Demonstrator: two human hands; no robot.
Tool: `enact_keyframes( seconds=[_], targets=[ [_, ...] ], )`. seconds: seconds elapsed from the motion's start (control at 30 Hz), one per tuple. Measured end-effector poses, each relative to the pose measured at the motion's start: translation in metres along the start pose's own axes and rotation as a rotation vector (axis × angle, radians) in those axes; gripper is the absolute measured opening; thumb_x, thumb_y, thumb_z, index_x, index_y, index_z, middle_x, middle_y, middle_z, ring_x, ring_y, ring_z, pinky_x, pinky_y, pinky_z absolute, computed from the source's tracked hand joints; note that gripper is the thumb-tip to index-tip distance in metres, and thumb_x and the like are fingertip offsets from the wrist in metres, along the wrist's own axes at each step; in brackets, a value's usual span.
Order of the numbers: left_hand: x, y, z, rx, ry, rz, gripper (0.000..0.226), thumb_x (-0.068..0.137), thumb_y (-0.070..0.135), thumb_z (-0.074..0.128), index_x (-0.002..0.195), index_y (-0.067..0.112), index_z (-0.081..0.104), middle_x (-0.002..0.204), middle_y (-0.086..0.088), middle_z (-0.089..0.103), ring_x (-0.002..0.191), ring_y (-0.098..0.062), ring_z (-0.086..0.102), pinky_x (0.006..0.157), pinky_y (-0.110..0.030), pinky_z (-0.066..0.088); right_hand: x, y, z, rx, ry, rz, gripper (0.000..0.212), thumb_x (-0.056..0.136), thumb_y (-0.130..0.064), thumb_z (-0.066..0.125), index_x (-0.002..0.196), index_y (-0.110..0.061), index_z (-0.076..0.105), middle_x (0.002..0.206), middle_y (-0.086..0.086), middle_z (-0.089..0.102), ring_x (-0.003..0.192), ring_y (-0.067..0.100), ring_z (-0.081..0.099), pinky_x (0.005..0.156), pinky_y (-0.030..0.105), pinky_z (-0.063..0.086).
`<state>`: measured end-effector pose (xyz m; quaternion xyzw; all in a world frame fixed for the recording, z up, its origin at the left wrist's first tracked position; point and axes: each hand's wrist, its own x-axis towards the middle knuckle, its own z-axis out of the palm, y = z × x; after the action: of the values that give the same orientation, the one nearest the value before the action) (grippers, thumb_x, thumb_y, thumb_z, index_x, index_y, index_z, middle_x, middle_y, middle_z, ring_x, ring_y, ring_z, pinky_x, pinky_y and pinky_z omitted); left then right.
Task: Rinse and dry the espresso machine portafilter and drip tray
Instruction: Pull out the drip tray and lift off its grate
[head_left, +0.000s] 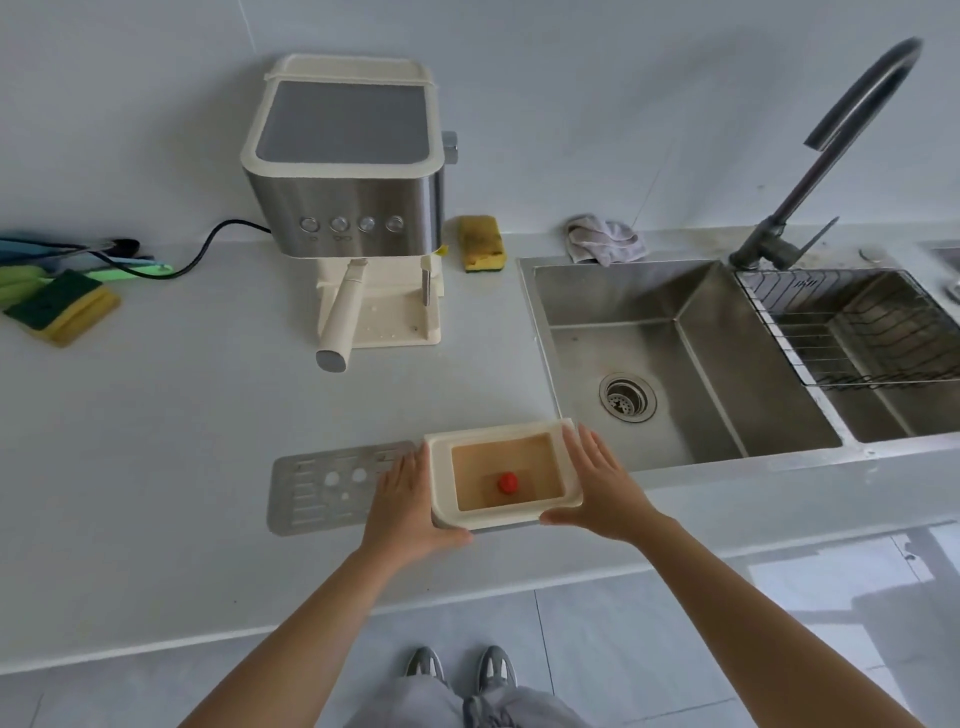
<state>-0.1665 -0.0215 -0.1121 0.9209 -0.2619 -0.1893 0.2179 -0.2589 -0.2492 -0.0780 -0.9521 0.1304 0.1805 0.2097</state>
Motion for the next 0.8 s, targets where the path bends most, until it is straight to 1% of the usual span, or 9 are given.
enact_keyframes(
  seconds=[0.1,0.17,0.23,0.37,0.47,0.53,0.6,0.73,0.8],
  targets=[
    [-0.003,0.003,0.002,0.001,-0.017,-0.012,0.130,0.040,0.071,0.058,0.147,0.012,0.011,0.141,-0.003,0.038,0.129,-0.023,0.035,0.104,-0.037,0.034,0.000,0.009,0.007,-0.007,-0.012,-0.004,0.131,0.063,-0.059,0.072,0.146,-0.011,-0.017,0.158,0.009,-0.009,0.146,0.028,-0.006,0.120,0.044,0.008],
    [-0.005,0.005,0.003,-0.021,-0.034,-0.021,0.129,0.048,0.059,0.074,0.148,0.013,0.007,0.144,-0.003,0.036,0.131,-0.025,0.034,0.105,-0.039,0.034,0.002,0.011,0.010,0.000,-0.020,-0.002,0.133,0.062,-0.058,0.074,0.146,-0.010,-0.017,0.158,0.008,-0.005,0.146,0.028,-0.002,0.119,0.044,0.011],
    [-0.006,0.007,0.004,-0.031,-0.025,-0.032,0.126,0.053,0.048,0.080,0.148,0.013,0.004,0.146,-0.004,0.032,0.132,-0.026,0.033,0.106,-0.038,0.033,0.003,0.010,0.012,0.021,-0.016,-0.005,0.133,0.062,-0.055,0.076,0.147,-0.009,-0.016,0.158,0.006,-0.003,0.146,0.026,0.002,0.119,0.042,0.015],
    [-0.006,0.008,0.006,-0.053,-0.013,-0.038,0.124,0.056,0.042,0.082,0.148,0.014,0.003,0.146,-0.005,0.031,0.132,-0.027,0.034,0.104,-0.038,0.037,0.004,0.009,0.015,0.088,0.044,-0.010,0.132,0.060,-0.046,0.081,0.148,-0.010,-0.011,0.156,0.005,0.010,0.144,0.024,0.015,0.116,0.040,0.025],
    [-0.002,0.007,0.006,-0.076,-0.029,-0.030,0.125,0.055,0.042,0.083,0.148,0.015,0.004,0.143,-0.006,0.035,0.129,-0.026,0.039,0.100,-0.038,0.041,0.004,0.008,0.015,0.111,0.070,-0.010,0.130,0.059,-0.040,0.083,0.148,-0.010,-0.007,0.148,0.005,0.024,0.135,0.024,0.032,0.107,0.037,0.036],
    [0.002,0.005,0.004,-0.099,-0.043,-0.025,0.127,0.054,0.042,0.083,0.148,0.017,0.002,0.143,-0.007,0.036,0.128,-0.026,0.040,0.100,-0.039,0.042,0.005,0.007,0.014,0.159,0.075,-0.003,0.128,0.060,-0.035,0.084,0.148,-0.011,-0.005,0.147,0.003,0.026,0.130,0.025,0.039,0.099,0.037,0.042],
    [0.005,0.004,0.000,-0.143,-0.053,-0.012,0.129,0.053,0.042,0.085,0.148,0.019,0.001,0.144,-0.007,0.034,0.130,-0.025,0.039,0.101,-0.038,0.041,0.004,0.006,0.012,0.201,0.080,0.014,0.127,0.060,-0.033,0.084,0.148,-0.011,-0.005,0.149,0.003,0.025,0.127,0.025,0.042,0.097,0.039,0.044],
    [0.016,0.004,-0.010,-0.262,-0.043,0.069,0.124,0.056,0.031,0.087,0.148,0.014,0.006,0.146,-0.005,0.031,0.134,-0.020,0.033,0.101,-0.023,0.030,0.002,0.007,0.006,0.291,0.124,0.062,0.122,0.060,-0.032,0.084,0.147,-0.012,0.000,0.143,0.000,0.033,0.117,0.023,0.048,0.091,0.036,0.047],
    [0.023,0.005,-0.017,-0.302,-0.037,0.106,0.121,0.056,0.029,0.088,0.148,0.013,0.010,0.145,-0.005,0.033,0.134,-0.019,0.034,0.099,-0.020,0.027,0.001,0.006,0.001,0.353,0.156,0.075,0.115,0.059,-0.032,0.085,0.144,-0.017,0.009,0.136,-0.002,0.040,0.112,0.022,0.051,0.089,0.039,0.050]
  ],
)
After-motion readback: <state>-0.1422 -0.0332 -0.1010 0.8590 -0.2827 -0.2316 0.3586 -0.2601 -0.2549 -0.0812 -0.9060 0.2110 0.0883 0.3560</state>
